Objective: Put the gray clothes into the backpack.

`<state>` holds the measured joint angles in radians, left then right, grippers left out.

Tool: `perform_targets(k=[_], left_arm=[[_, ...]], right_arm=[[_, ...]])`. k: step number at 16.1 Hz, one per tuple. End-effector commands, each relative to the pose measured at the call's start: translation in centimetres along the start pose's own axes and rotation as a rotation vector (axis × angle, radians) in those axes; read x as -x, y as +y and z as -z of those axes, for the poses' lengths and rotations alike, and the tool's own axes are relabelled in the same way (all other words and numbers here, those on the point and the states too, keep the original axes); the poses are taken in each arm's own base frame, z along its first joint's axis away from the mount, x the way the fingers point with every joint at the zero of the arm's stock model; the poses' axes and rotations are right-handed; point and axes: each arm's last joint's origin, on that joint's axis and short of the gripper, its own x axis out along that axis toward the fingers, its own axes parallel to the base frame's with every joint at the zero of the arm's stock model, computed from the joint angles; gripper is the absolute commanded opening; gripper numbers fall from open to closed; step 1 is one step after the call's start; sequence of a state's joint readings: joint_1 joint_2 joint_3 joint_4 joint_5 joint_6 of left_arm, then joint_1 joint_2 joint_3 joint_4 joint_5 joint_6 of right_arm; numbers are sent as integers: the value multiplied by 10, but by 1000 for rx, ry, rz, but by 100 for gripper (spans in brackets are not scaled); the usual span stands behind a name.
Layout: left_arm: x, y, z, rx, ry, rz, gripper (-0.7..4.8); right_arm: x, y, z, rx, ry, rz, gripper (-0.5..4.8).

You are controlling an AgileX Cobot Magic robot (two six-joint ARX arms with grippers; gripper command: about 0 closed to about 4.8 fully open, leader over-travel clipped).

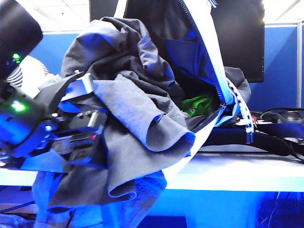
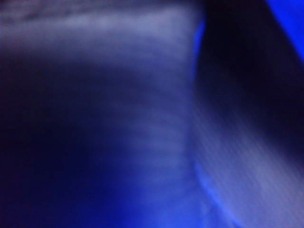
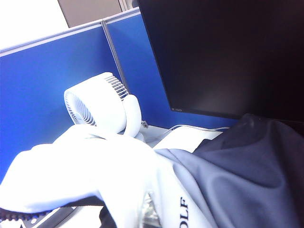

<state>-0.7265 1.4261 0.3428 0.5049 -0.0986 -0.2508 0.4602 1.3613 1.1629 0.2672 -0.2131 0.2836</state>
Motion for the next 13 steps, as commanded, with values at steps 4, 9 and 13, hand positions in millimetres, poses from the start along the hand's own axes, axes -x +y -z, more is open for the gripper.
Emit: perform_targets(k=[4, 9, 13], left_arm=[[-6, -16, -71, -67, -219, -10, -3], [-31, -3, -156, -76, -362, -43, -4], [-110, -1, -168, 2, -345, 57, -3]], right_arm=[[7, 6, -18, 19, -107, -21, -5], [16, 11, -25, 23, -102, -67, -5], [17, 10, -17, 6, -5, -62, -5]])
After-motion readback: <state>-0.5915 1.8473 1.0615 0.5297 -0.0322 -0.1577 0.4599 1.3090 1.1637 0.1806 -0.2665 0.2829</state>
